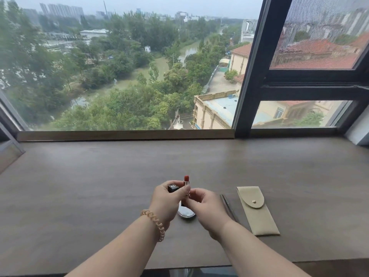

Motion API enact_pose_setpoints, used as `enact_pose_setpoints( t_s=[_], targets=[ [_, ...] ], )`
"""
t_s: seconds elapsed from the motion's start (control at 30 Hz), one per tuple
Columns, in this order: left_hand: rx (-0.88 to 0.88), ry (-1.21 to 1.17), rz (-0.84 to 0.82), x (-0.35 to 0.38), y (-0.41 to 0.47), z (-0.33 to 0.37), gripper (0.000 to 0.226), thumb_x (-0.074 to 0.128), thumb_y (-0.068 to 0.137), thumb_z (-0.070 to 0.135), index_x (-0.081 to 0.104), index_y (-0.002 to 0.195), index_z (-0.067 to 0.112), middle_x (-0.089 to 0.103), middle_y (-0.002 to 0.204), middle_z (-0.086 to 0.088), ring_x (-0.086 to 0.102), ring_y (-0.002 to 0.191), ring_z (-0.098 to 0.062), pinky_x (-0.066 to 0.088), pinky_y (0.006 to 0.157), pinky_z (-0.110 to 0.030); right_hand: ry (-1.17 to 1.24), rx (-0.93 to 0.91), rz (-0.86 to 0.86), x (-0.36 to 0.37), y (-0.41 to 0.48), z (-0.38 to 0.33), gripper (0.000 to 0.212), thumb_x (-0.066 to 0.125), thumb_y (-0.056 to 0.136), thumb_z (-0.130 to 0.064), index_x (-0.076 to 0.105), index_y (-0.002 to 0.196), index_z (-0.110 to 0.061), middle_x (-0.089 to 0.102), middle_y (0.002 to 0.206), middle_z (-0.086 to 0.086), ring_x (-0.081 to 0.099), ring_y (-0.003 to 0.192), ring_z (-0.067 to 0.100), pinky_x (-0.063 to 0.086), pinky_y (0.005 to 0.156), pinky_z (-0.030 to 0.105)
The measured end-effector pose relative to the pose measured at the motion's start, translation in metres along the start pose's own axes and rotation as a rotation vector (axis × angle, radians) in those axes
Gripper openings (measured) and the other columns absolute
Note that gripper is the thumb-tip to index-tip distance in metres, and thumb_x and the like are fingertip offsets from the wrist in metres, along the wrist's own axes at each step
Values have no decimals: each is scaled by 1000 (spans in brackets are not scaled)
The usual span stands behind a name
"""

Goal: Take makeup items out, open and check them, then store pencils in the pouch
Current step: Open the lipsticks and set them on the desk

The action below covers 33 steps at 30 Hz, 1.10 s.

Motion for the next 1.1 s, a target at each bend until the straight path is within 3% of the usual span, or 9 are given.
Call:
enact_pose_setpoints(
  t_s=[0.17, 0.27, 0.4, 0.5, 0.57, 0.7, 0.87, 0.93, 1.1],
  targets=[
    [-60, 66, -90, -5, -3, -11, 9, 71, 78, 1, 65, 83, 4, 63, 67, -5, 58, 48, 0, 43, 46, -10, 61, 98, -189, 13, 3, 21, 16, 67, 86, -14, 68, 101, -14, 73, 92, 4, 64, 88, 13, 43, 86, 31],
    [-52, 163, -90, -17, 2, -15, 12, 76, 74, 6, 66, 80, 8, 63, 63, 0, 57, 52, -4, 42, 48, -11, 28, 136, -207, 16, 6, 32, 28, 71, 79, -23, 64, 105, -12, 73, 86, 2, 63, 84, 13, 40, 83, 31],
    [39, 346, 108, -61, 11, -13, 17, 79, 73, 18, 64, 78, 12, 55, 64, -3, 47, 51, -10, 39, 50, -20, 43, 136, -152, 16, 16, 40, 35, 71, 70, -23, 63, 100, -9, 72, 89, 8, 64, 84, 18, 45, 83, 35],
    [-24, 263, 244, -91, 13, -24, 9, 55, 69, 19, 51, 73, 12, 46, 62, -5, 39, 58, -19, 32, 56, -30, -2, 135, -66, 8, 25, 47, 23, 71, 75, -12, 61, 96, -9, 72, 92, 6, 65, 83, 16, 48, 82, 32],
    [-58, 343, 236, -98, 17, -35, 2, 48, 76, 13, 48, 77, 15, 45, 71, -3, 37, 65, -20, 32, 58, -31, -105, 129, -10, 4, 32, 52, 19, 70, 75, -13, 61, 92, -15, 71, 94, 1, 64, 84, 13, 48, 79, 28],
    [27, 754, 138, -92, 23, -49, 9, 57, 84, 20, 56, 90, 26, 45, 95, 4, 41, 96, -18, 36, 86, -30, -605, 17, 112, -3, 47, 49, 15, 71, 68, -34, 61, 79, -34, 64, 91, -17, 52, 99, 8, 39, 89, 33],
    [180, 939, 53, -75, 29, -67, 21, 71, 77, 21, 69, 97, 26, 62, 91, 6, 57, 90, -15, 44, 86, -33, -821, -78, 165, 10, 69, 50, 9, 64, 74, -37, 56, 74, -36, 61, 76, -17, 48, 86, 8, 30, 94, 30],
    [228, 1030, 136, -78, 32, -69, 20, 72, 74, 23, 69, 93, 27, 67, 85, 7, 62, 85, -15, 41, 80, -31, -866, -109, 171, 16, 78, 55, 7, 64, 75, -38, 59, 75, -32, 59, 76, -18, 50, 95, 10, 26, 103, 34],
    [238, 956, 232, -84, 38, -77, 12, 73, 74, 19, 63, 81, 17, 69, 76, 4, 65, 76, -21, 47, 74, -32, -973, -170, 162, 27, 88, 66, 16, 69, 74, -41, 71, 88, -32, 59, 117, -9, 29, 134, 18, 11, 104, 33]
  ],
)
Point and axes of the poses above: each hand's wrist, its own y-axis towards the middle knuckle, its own x-axis out of the palm, z = x × y, the point moved 10 cm from there along y, towards the middle knuckle
